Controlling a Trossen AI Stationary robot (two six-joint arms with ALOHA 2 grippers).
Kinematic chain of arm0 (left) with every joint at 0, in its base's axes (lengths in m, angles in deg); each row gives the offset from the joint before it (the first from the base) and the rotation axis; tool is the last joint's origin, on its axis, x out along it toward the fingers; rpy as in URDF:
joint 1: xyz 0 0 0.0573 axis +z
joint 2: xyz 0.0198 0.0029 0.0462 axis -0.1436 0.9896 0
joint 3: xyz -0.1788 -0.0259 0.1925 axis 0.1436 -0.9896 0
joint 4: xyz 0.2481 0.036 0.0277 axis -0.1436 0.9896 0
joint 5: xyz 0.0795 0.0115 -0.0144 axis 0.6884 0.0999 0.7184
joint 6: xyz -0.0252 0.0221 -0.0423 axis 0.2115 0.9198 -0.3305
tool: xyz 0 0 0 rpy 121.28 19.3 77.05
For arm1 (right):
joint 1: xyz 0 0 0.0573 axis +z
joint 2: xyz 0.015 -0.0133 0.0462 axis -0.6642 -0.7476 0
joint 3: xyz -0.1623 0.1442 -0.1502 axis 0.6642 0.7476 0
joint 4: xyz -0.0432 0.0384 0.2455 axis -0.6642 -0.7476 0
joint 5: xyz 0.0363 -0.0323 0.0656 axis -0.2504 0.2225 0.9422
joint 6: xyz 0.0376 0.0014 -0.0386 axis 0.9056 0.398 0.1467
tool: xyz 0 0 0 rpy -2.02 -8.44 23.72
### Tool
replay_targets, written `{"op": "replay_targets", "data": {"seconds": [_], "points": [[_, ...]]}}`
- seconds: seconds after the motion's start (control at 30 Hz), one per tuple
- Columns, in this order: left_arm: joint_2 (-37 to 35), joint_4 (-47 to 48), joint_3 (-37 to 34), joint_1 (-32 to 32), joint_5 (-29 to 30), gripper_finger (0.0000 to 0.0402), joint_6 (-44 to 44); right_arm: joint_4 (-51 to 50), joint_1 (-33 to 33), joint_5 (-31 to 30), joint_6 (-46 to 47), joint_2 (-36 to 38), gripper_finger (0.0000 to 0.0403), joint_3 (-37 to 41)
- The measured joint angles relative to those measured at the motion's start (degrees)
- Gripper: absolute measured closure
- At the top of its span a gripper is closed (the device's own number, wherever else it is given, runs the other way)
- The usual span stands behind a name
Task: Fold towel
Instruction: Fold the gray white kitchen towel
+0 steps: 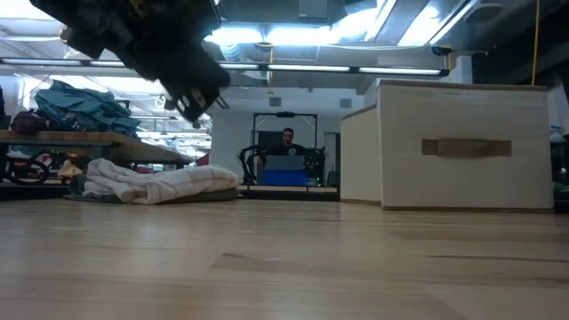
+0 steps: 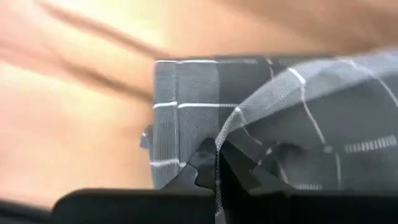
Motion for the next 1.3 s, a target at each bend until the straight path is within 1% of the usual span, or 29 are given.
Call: {"op": "replay_targets", "data": {"seconds": [0.17, 0.43, 0.6, 0.77, 0.9, 0.97, 1.07, 1.13, 1.2, 1.23, 1.3], "points": [[-6.1, 0.1, 0.0, 0.0, 0.0, 0.04, 3.5, 0.8, -2.3, -15.1, 0.0, 0.0, 0.0398, 0.0], [-21.9, 1.4, 0.0, 0.0, 0.0, 0.04, 10.2, 0.9, -9.5, -32.8, -1.0, 0.5, 0.04, 0.0], [-32.4, 7.3, 0.0, 0.0, 0.0, 0.04, 15.4, 0.9, -14.5, -43.9, -6.2, 3.6, 0.0401, 0.0], [-40.3, 12.4, 0.0, 0.0, 0.0, 0.04, 17.8, 1.6, -19.1, -55.6, -13.7, 9.8, 0.0401, -0.1], [-43.8, 14.2, 0.0, 0.0, 0.1, 0.04, 17.9, 2.3, -21.6, -62.6, -25.1, 15.0, 0.0401, -3.4], [-44.5, 14.0, 0.0, 0.0, 0.1, 0.04, 17.9, 2.3, -22.3, -65.2, -33.5, 16.8, 0.0402, -7.0], [-44.6, 13.9, 0.0, 0.0, 1.0, 0.04, 18.1, 2.4, -22.9, -67.2, -47.6, 18.6, 0.0402, -14.5], [-44.3, 13.9, 0.0, 0.0, 2.9, 0.04, 18.2, 2.7, -23.2, -68.1, -56.4, 18.8, 0.0402, -20.7], [-43.8, 14.0, 0.0, 0.1, 6.6, 0.04, 18.4, 3.5, -23.2, -68.2, -65.4, 18.8, 0.0402, -26.9], [-43.5, 13.9, 0.0, 0.1, 8.8, 0.04, 18.9, 6.3, -23.2, -68.5, -70.3, 19.2, 0.0402, -28.0], [-42.9, 13.8, 0.0, 0.1, 13.5, 0.04, 21.0, 16.7, -23.2, -68.6, -82.8, 22.8, 0.0402, -25.1]]}}
